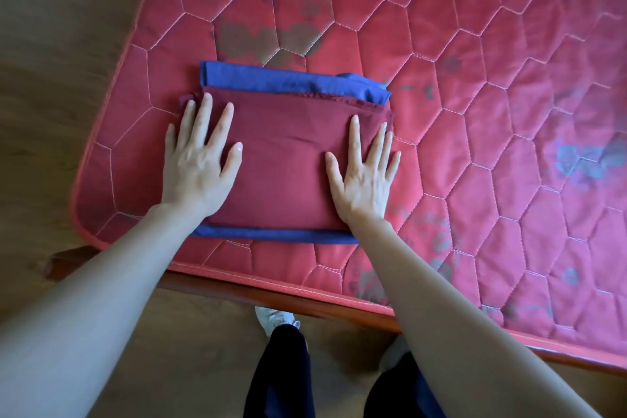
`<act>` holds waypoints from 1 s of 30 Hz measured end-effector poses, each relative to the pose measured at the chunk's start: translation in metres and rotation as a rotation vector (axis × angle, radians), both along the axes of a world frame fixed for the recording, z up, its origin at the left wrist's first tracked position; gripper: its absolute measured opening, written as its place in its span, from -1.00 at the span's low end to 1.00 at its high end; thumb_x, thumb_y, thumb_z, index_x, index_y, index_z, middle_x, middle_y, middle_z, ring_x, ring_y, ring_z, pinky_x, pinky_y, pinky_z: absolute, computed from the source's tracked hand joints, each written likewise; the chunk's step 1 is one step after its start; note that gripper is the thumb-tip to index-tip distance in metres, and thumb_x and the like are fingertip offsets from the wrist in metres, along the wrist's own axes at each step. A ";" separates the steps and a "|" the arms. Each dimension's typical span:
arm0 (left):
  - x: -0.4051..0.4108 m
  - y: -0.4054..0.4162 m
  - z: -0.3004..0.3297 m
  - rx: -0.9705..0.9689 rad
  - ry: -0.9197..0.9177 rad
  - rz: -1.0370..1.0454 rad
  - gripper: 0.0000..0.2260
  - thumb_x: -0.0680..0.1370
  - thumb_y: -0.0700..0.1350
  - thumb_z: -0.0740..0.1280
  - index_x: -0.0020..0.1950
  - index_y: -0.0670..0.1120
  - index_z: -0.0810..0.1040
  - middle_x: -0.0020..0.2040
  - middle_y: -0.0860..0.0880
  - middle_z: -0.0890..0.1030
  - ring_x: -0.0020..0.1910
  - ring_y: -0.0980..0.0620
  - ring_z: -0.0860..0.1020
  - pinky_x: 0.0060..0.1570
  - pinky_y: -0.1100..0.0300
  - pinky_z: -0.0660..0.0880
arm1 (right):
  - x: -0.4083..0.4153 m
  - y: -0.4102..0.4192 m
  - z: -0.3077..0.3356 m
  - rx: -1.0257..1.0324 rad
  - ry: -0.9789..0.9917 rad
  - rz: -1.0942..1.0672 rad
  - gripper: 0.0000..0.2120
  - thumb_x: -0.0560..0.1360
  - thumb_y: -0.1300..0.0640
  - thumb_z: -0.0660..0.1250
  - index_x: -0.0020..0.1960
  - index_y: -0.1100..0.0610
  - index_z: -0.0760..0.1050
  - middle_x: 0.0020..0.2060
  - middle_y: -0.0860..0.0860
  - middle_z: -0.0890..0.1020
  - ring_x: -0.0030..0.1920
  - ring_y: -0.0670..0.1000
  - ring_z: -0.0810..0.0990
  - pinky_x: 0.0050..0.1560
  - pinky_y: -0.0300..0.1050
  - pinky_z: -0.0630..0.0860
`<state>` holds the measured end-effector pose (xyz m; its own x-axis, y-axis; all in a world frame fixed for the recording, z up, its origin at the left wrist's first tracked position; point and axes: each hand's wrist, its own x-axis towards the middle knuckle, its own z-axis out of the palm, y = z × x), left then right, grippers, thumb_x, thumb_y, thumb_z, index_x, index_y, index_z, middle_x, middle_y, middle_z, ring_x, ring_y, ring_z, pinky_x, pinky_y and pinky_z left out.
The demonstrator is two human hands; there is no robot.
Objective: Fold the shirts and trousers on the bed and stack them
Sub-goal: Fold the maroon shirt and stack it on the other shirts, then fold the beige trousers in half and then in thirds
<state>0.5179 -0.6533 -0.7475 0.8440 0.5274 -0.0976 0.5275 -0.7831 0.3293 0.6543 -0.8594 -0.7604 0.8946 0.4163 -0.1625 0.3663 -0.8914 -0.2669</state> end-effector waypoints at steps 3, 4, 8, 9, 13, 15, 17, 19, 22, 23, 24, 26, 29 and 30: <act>0.005 -0.001 0.012 0.061 0.125 -0.011 -0.49 0.64 0.11 0.04 0.58 0.01 0.12 0.59 -0.11 0.06 0.56 -0.15 0.00 0.43 -0.32 -0.01 | 0.001 0.001 0.010 -0.038 0.076 0.026 -0.34 0.56 -0.30 -0.05 0.57 -0.14 -0.15 0.55 0.23 -0.08 0.56 0.19 -0.15 0.51 0.24 -0.13; 0.008 -0.002 0.019 0.097 0.171 -0.019 -0.48 0.63 0.10 0.06 0.57 0.00 0.14 0.59 -0.12 0.07 0.57 -0.15 -0.02 0.43 -0.34 -0.06 | 0.003 0.000 0.016 -0.048 0.102 0.033 -0.35 0.57 -0.29 -0.02 0.57 -0.14 -0.15 0.55 0.23 -0.12 0.55 0.20 -0.17 0.51 0.24 -0.13; 0.020 -0.015 0.049 0.251 0.253 -0.071 -0.53 0.59 0.01 0.22 0.45 -0.17 0.38 0.53 -0.23 0.21 0.56 -0.17 0.00 0.42 -0.33 -0.13 | 0.009 -0.008 0.043 -0.030 0.065 0.080 -0.38 0.60 -0.21 0.10 0.57 -0.06 0.03 0.55 0.23 -0.15 0.55 0.19 -0.18 0.50 0.21 -0.11; 0.027 -0.019 0.058 0.258 0.224 -0.078 -0.57 0.57 -0.05 0.28 0.39 -0.20 0.44 0.50 -0.25 0.26 0.55 -0.19 0.05 0.43 -0.31 -0.10 | 0.013 -0.013 0.053 -0.003 0.029 0.095 -0.42 0.60 -0.15 0.14 0.56 -0.01 0.12 0.55 0.23 -0.09 0.56 0.18 -0.13 0.50 0.19 -0.10; 0.059 -0.052 0.091 0.143 0.110 -0.132 -0.67 0.52 -0.19 0.35 0.25 -0.29 0.53 0.22 -0.28 0.55 0.32 -0.26 0.44 0.31 -0.20 0.32 | 0.042 -0.044 0.089 0.087 -0.028 0.105 -0.65 0.59 0.11 0.20 0.34 0.19 0.46 0.49 0.19 0.26 0.53 0.15 0.12 0.48 0.12 0.13; 0.077 -0.076 0.107 0.122 0.101 -0.172 -0.70 0.50 -0.20 0.36 0.20 -0.29 0.56 0.09 -0.25 0.62 0.18 -0.25 0.53 0.22 -0.15 0.41 | 0.057 -0.066 0.102 0.093 -0.018 0.074 -0.71 0.58 0.16 0.19 0.24 0.21 0.52 0.44 0.16 0.35 0.50 0.12 0.20 0.41 0.04 0.21; 0.093 -0.105 0.121 0.103 0.094 -0.194 -0.73 0.49 -0.20 0.38 0.16 -0.28 0.59 0.05 -0.22 0.63 0.12 -0.24 0.56 0.16 -0.13 0.45 | 0.071 -0.091 0.114 0.083 -0.020 0.043 -0.72 0.58 0.17 0.19 0.23 0.21 0.52 0.40 0.13 0.40 0.46 0.11 0.26 0.37 0.01 0.24; 0.110 -0.140 0.131 0.095 0.076 -0.222 -0.73 0.47 -0.21 0.41 0.14 -0.27 0.61 0.04 -0.21 0.63 0.10 -0.23 0.57 0.12 -0.15 0.47 | 0.084 -0.121 0.124 0.080 -0.020 0.019 -0.70 0.58 0.17 0.19 0.26 0.20 0.51 0.38 0.12 0.43 0.43 0.11 0.30 0.35 0.00 0.26; 0.138 -0.196 0.136 0.106 0.055 -0.254 -0.67 0.44 -0.20 0.45 0.18 -0.27 0.61 0.10 -0.22 0.62 0.14 -0.25 0.56 0.12 -0.21 0.47 | 0.107 -0.172 0.133 0.064 -0.023 -0.014 -0.68 0.58 0.13 0.19 0.29 0.17 0.49 0.35 0.09 0.45 0.40 0.09 0.34 0.31 -0.01 0.29; 0.149 -0.215 0.136 0.105 0.055 -0.262 -0.65 0.45 -0.19 0.44 0.21 -0.26 0.59 0.14 -0.22 0.61 0.17 -0.25 0.55 0.15 -0.22 0.46 | 0.117 -0.190 0.134 0.055 -0.024 -0.043 -0.68 0.58 0.12 0.19 0.29 0.16 0.48 0.34 0.08 0.46 0.39 0.08 0.34 0.29 -0.02 0.30; 0.162 -0.234 0.134 0.101 0.056 -0.266 -0.64 0.47 -0.17 0.42 0.25 -0.25 0.57 0.20 -0.22 0.58 0.22 -0.24 0.52 0.19 -0.22 0.43 | 0.128 -0.210 0.135 0.047 -0.025 -0.080 -0.68 0.58 0.10 0.19 0.29 0.15 0.48 0.33 0.07 0.47 0.38 0.08 0.34 0.28 -0.02 0.30; 0.188 -0.275 0.129 0.089 0.078 -0.280 -0.62 0.53 -0.13 0.34 0.34 -0.21 0.51 0.30 -0.18 0.52 0.32 -0.20 0.44 0.30 -0.18 0.34 | 0.148 -0.251 0.134 0.049 -0.029 -0.153 -0.67 0.57 0.08 0.21 0.29 0.15 0.48 0.30 0.07 0.49 0.36 0.09 0.36 0.24 0.00 0.32; 0.230 -0.337 0.122 0.068 0.087 -0.301 -0.60 0.58 -0.10 0.27 0.40 -0.17 0.45 0.36 -0.15 0.47 0.40 -0.16 0.36 0.36 -0.12 0.24 | 0.175 -0.321 0.134 0.043 -0.036 -0.195 -0.68 0.55 0.08 0.24 0.27 0.13 0.49 0.23 0.07 0.53 0.30 0.11 0.41 0.19 0.01 0.35; 0.244 -0.358 0.121 0.060 0.080 -0.308 -0.61 0.58 -0.10 0.27 0.40 -0.17 0.46 0.36 -0.15 0.48 0.39 -0.17 0.37 0.36 -0.12 0.24 | 0.184 -0.345 0.134 0.033 -0.034 -0.196 -0.67 0.54 0.08 0.24 0.27 0.13 0.48 0.23 0.06 0.53 0.30 0.10 0.41 0.19 0.01 0.36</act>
